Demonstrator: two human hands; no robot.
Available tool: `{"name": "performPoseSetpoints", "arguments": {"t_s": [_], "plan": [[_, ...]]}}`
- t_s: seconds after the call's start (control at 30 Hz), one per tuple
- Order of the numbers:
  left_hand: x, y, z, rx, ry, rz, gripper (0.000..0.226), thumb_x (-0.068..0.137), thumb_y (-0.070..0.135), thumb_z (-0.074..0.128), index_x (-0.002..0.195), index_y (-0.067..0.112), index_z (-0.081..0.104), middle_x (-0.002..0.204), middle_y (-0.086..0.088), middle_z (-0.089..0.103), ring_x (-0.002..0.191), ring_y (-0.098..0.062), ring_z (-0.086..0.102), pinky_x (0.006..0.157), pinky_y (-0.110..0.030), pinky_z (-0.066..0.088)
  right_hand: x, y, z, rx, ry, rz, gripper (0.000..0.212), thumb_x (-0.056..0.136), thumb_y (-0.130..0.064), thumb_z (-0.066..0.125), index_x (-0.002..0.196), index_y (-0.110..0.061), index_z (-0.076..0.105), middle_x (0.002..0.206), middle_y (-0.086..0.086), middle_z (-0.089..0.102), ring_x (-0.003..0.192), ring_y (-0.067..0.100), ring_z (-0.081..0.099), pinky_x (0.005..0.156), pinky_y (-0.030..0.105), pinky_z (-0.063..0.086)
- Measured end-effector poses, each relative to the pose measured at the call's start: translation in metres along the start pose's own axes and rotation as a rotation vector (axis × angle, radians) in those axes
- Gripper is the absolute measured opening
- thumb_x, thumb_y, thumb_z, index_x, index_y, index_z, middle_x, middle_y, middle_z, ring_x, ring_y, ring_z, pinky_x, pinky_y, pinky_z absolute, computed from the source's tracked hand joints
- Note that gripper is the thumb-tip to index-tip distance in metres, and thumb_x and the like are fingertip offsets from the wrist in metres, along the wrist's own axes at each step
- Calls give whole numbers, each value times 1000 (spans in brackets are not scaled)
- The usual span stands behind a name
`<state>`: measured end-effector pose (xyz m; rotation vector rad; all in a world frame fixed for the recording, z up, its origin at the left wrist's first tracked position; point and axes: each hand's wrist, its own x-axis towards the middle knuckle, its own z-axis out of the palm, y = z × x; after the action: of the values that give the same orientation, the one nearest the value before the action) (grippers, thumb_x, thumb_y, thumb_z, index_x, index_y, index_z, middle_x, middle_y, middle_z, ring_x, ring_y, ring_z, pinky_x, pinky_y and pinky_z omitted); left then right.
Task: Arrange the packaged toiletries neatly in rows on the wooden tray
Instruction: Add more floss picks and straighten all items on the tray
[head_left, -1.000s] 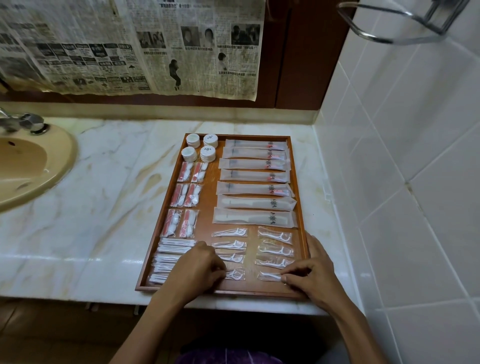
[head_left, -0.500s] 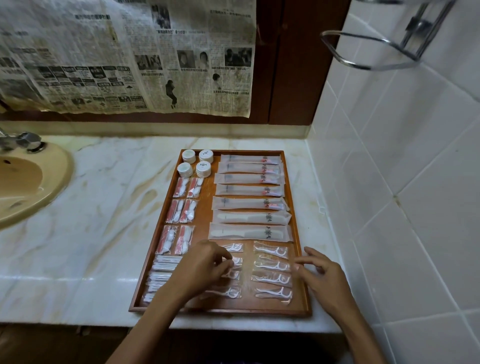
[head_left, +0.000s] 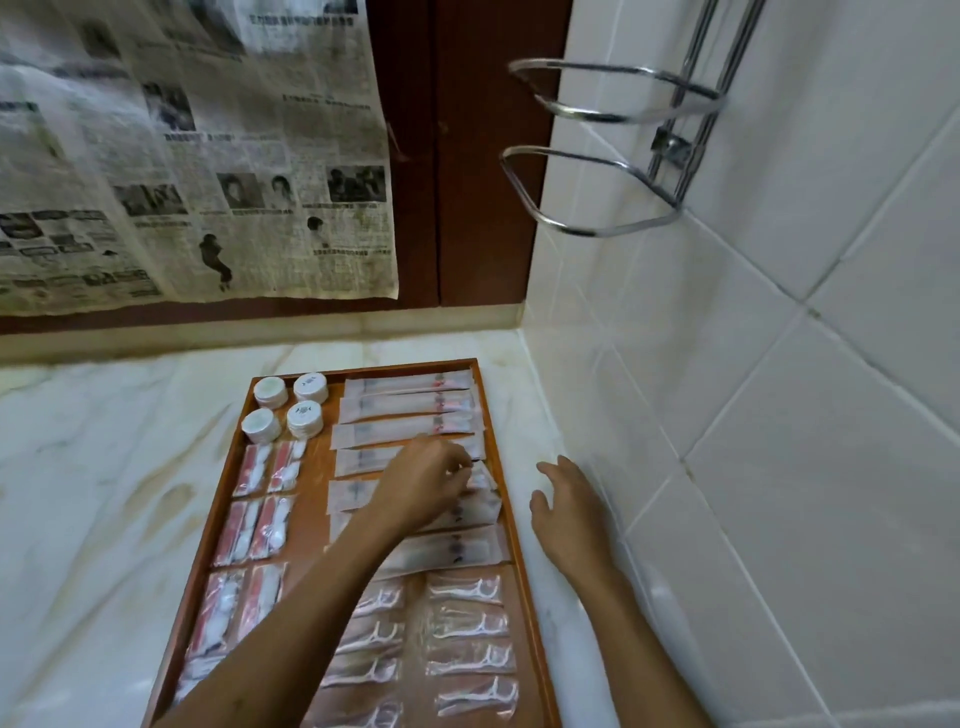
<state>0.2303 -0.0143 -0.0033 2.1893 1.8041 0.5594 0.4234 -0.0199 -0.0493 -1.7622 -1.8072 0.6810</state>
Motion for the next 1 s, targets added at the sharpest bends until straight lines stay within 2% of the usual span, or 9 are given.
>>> {"name": "performPoseSetpoints", "arguments": {"t_s": [0.13,0.2,0.27,0.37,0.5,0.67,0.77,0.83,1.0], "plan": [[61,8,16,100,-19,94,25,88,7,59,106,15,75,102,-5,74,90,-17,66,75,-22,49,18,8,11,-211,-69,0,45,99,-19,44,143,-10,42,155,10,30,144,23,25,115,28,19],[89,10,24,199,-69,100,33,88,5,58,116,18,70,114,-5,69,101,-19,62,84,-30,51,18,13,15,-285,-40,-41,44,94,-14,54,137,-5,49,147,14,43,137,27,39,112,31,29],[113,9,31,321,-176,125,41,88,3,56,123,23,64,124,-2,63,111,-21,56,92,-38,45,11,17,21,-292,82,-94,41,76,-3,76,116,-2,66,117,15,66,108,32,63,92,36,52],[142,7,39,458,-361,198,44,91,4,56,128,27,60,130,1,59,122,-21,47,99,-43,36,1,16,25,-267,194,-116,39,62,-1,87,99,-8,74,95,6,73,83,25,70,74,33,58],[172,6,46,525,-473,262,39,90,7,60,123,28,61,128,3,59,122,-19,49,100,-41,34,4,18,22,-264,240,-57,44,59,-1,89,101,-6,73,97,11,71,86,26,71,73,34,58],[186,4,48,573,-450,342,20,86,13,65,104,22,66,111,-2,61,111,-23,50,87,-37,38,6,6,18,-380,191,-13,41,58,-5,90,95,-7,74,73,5,68,64,21,65,55,29,56],[180,-4,47,563,-413,396,10,91,20,61,101,19,62,106,-4,58,106,-24,47,83,-38,38,3,2,17,-384,154,79,24,75,-15,81,96,-8,71,84,7,66,72,22,66,60,28,53],[173,-5,41,460,-340,409,5,95,18,57,99,16,58,98,-4,60,97,-23,49,83,-38,38,0,2,16,-393,86,177,20,96,-29,57,108,-14,63,103,4,59,85,19,64,67,24,48],[138,3,15,28,-259,216,8,92,23,64,95,16,62,86,-4,69,65,-9,53,61,-25,41,-5,-1,13,-423,50,228,24,102,-36,40,111,-20,57,114,0,51,93,17,62,70,26,47]]}}
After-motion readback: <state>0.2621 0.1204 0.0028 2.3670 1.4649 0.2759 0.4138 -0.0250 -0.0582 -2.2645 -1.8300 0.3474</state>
